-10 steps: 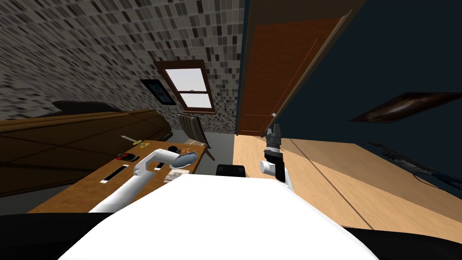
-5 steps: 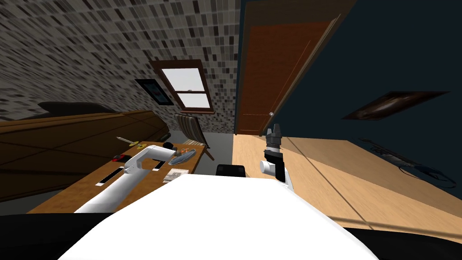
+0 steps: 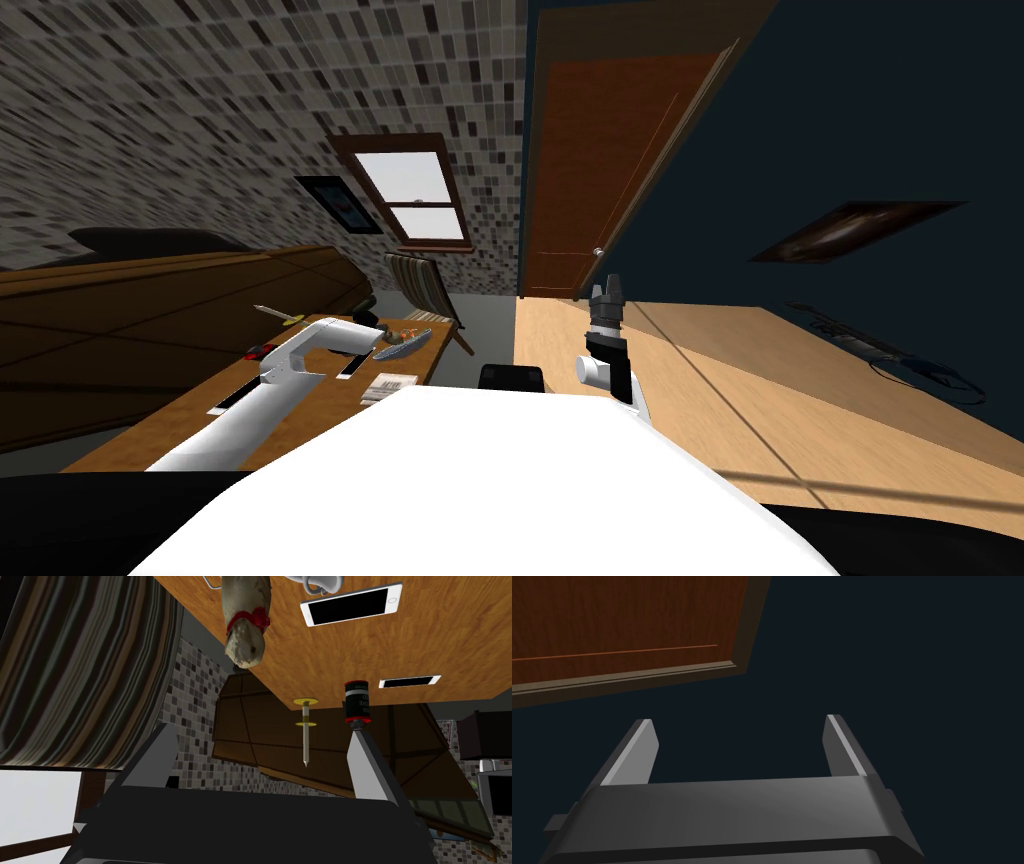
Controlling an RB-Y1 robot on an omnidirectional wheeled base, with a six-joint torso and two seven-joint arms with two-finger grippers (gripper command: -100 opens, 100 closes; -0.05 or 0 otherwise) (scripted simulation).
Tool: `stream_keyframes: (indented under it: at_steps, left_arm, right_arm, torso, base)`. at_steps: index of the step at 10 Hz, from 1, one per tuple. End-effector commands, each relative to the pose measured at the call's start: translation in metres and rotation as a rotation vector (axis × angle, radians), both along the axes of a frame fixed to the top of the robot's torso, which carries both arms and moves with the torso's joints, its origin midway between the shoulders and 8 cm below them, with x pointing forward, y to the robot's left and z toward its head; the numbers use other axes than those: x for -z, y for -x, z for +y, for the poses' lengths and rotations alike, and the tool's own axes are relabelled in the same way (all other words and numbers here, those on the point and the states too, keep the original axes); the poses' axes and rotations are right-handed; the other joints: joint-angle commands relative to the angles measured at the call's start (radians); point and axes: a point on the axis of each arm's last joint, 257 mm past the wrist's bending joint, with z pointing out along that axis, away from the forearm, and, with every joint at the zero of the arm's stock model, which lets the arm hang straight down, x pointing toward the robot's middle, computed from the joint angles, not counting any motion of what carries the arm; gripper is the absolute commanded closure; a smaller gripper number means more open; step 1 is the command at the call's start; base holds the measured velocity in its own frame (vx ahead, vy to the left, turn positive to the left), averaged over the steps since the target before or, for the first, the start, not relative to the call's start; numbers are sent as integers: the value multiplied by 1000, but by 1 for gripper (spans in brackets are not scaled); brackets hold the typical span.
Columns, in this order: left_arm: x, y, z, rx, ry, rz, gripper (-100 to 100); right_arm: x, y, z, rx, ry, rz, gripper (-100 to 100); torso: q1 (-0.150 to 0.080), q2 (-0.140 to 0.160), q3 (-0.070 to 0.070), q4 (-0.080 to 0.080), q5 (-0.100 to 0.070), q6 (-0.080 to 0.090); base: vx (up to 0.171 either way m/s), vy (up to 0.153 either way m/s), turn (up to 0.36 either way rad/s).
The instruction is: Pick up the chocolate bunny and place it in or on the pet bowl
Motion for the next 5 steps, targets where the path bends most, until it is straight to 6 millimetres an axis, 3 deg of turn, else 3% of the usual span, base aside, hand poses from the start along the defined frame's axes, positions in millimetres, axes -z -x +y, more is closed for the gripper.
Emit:
stream_keyframes:
  at_steps: [1,5]
  left_arm:
    - [0,0,0,0,0,0,0]
    - [0,0,0,0,0,0,0]
  right_arm:
    - [0,0,0,0,0,0,0]
    - [0,0,0,0,0,0,0]
  torso:
    - [0,0,0,0,0,0]
    - [0,-1,0,0,0,0]
  base:
    - [0,0,0]
    - [0,0,0]
